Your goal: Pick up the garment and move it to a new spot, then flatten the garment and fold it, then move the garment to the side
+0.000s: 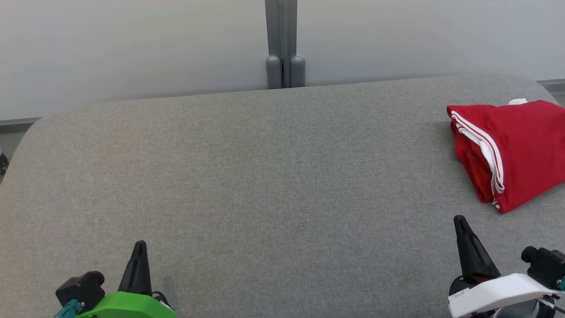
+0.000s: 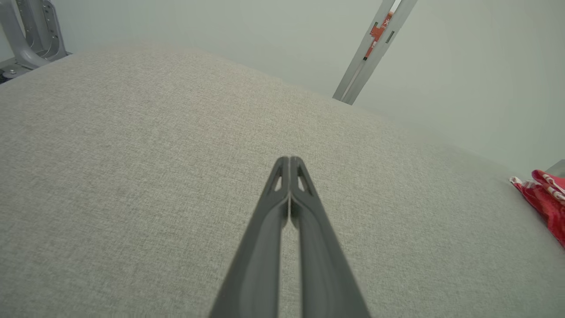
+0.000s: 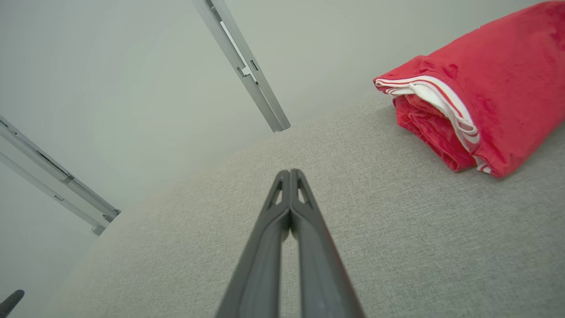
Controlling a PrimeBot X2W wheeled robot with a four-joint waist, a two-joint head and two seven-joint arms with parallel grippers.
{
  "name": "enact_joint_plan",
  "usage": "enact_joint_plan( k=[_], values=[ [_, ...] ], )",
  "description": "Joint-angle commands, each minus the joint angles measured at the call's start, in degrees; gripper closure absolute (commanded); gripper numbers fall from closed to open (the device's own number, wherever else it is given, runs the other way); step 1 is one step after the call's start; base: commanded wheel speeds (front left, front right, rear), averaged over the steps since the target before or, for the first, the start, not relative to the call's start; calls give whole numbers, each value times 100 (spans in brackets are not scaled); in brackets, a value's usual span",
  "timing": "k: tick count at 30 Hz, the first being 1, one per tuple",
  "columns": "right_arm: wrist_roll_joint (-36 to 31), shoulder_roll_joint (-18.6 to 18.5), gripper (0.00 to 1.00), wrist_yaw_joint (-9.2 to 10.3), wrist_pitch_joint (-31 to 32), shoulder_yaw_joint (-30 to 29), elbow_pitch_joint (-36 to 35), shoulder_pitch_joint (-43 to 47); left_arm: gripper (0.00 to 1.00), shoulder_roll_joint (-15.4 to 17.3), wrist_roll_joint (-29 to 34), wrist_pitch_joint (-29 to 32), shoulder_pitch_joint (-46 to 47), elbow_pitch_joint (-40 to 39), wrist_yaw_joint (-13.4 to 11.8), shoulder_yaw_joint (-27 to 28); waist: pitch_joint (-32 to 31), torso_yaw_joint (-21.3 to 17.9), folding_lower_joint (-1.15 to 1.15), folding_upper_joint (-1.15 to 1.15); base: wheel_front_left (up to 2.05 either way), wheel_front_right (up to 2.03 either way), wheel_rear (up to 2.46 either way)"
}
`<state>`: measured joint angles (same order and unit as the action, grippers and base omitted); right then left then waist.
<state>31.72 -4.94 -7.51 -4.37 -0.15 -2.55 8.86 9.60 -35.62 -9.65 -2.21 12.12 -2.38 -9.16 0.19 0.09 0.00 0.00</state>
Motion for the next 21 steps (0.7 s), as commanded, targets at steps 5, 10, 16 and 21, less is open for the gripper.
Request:
enact_joint_plan(
  k=[5, 10, 16, 21],
  values=[
    [635, -74, 100, 0, 57, 3, 85, -251, 100, -39, -541, 134, 252, -49, 105, 177, -1, -1, 0, 0, 0, 0, 0],
    [1077, -92, 100, 0, 91, 7, 198, -348, 100, -79, -923, 239, 304, -37, 164, 277, -2, -1, 0, 0, 0, 0, 0],
    [1588, -113, 100, 0, 131, 11, 329, -462, 100, -129, -1364, 361, 361, -23, 236, 391, -3, -2, 0, 0, 0, 0, 0],
    [2000, -130, 100, 0, 169, 14, 434, -555, 100, -170, -1718, 459, 409, -11, 294, 487, -4, -2, 0, 0, 0, 0, 0]
  ],
)
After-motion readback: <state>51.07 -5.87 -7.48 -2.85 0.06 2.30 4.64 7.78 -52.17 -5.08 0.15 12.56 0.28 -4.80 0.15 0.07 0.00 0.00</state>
